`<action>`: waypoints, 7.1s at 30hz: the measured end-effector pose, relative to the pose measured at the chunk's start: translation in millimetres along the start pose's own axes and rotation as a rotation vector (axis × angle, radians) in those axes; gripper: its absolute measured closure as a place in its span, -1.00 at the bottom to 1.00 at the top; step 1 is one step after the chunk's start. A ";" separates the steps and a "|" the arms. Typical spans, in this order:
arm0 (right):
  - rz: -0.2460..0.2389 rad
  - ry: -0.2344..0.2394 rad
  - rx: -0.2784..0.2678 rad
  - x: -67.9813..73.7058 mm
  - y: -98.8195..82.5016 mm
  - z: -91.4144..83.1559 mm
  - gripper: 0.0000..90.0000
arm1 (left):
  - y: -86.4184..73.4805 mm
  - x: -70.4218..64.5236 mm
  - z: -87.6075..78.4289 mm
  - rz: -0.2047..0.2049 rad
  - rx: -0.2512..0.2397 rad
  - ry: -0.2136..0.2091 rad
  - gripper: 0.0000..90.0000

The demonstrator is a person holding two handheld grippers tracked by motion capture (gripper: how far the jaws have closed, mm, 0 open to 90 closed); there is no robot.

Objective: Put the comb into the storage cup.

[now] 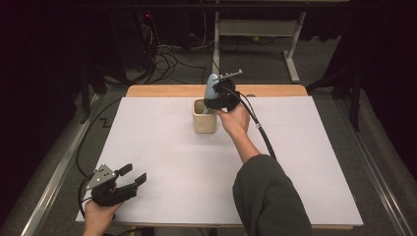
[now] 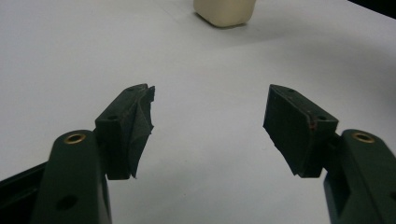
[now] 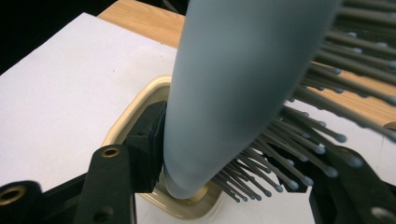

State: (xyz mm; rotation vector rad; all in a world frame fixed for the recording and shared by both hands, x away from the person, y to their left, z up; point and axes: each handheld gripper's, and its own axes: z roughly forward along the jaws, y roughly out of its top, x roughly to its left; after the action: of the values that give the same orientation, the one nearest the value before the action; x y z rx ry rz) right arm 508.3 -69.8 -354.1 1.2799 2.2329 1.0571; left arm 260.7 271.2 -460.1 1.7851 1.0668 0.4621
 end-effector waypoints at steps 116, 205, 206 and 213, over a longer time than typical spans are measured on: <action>0.032 0.016 -0.110 -40.7 -47.7 -62.8 -0.35 | -0.1 1.4 0.2 -0.010 -0.004 0.009 -0.31; 0.003 0.027 -0.217 -59.5 -92.4 -126.6 -0.39 | -0.8 1.2 1.2 -0.021 0.001 0.006 -0.30; 0.003 0.026 -0.219 -59.8 -92.8 -127.3 -0.39 | -0.8 1.2 1.2 -0.021 0.001 0.006 -0.30; 0.000 0.026 -0.220 -61.1 -95.1 -129.9 -0.39 | -0.8 1.5 0.6 -0.024 -0.003 0.010 -0.30</action>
State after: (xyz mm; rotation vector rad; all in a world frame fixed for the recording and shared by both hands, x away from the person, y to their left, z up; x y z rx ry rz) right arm 404.5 -206.9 -343.7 1.1780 2.0663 1.2857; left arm 261.6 272.1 -461.3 1.7667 1.0929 0.4578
